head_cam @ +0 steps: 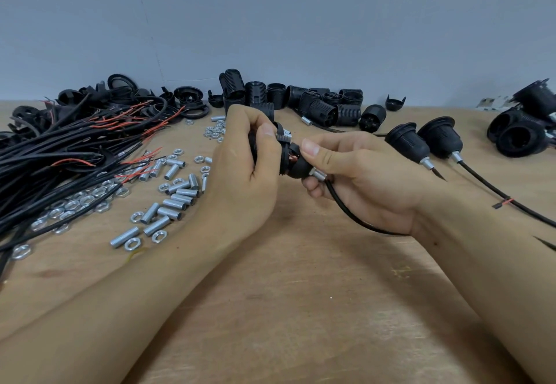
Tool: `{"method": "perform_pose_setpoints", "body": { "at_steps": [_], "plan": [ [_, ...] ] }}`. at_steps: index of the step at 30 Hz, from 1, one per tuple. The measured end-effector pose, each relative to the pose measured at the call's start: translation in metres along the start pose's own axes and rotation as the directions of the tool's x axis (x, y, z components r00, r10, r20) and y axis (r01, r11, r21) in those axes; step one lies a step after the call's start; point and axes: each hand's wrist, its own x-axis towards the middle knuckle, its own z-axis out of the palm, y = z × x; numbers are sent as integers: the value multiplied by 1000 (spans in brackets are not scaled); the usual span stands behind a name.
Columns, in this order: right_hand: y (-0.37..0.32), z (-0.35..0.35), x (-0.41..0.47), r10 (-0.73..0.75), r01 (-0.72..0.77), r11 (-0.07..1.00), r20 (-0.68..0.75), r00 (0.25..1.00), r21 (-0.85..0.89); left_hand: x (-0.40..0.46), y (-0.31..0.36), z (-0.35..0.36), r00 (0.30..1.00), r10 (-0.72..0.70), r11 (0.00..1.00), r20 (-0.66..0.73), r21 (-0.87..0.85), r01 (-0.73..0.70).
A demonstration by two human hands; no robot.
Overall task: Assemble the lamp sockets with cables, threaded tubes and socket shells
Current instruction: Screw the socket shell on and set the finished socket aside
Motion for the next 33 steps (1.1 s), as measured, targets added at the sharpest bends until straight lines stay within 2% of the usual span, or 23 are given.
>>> {"method": "perform_pose_setpoints", "body": {
  "at_steps": [4, 18, 26, 29, 33],
  "plan": [
    [-2, -4, 1, 17, -16, 999, -21, 1000, 46, 1, 0, -3, 999, 9, 1000, 39, -30, -8],
    [-6, -8, -2, 50, -50, 999, 35, 998, 2, 0, 1, -4, 997, 25, 999, 80, 35, -27],
    [-6, -6, -3, 73, -73, 996, 15, 997, 41, -3, 4, -4, 990, 13, 1000, 143, -9, -12],
    [-4, -4, -2, 71, -72, 994, 6, 997, 79, -4, 6, -4, 991, -22, 997, 129, -67, 31],
    [-2, -4, 0, 131, -133, 989, 28, 991, 65, -5, 5, -2, 965, -229, 957, 131, -153, 248]
  ]
}}
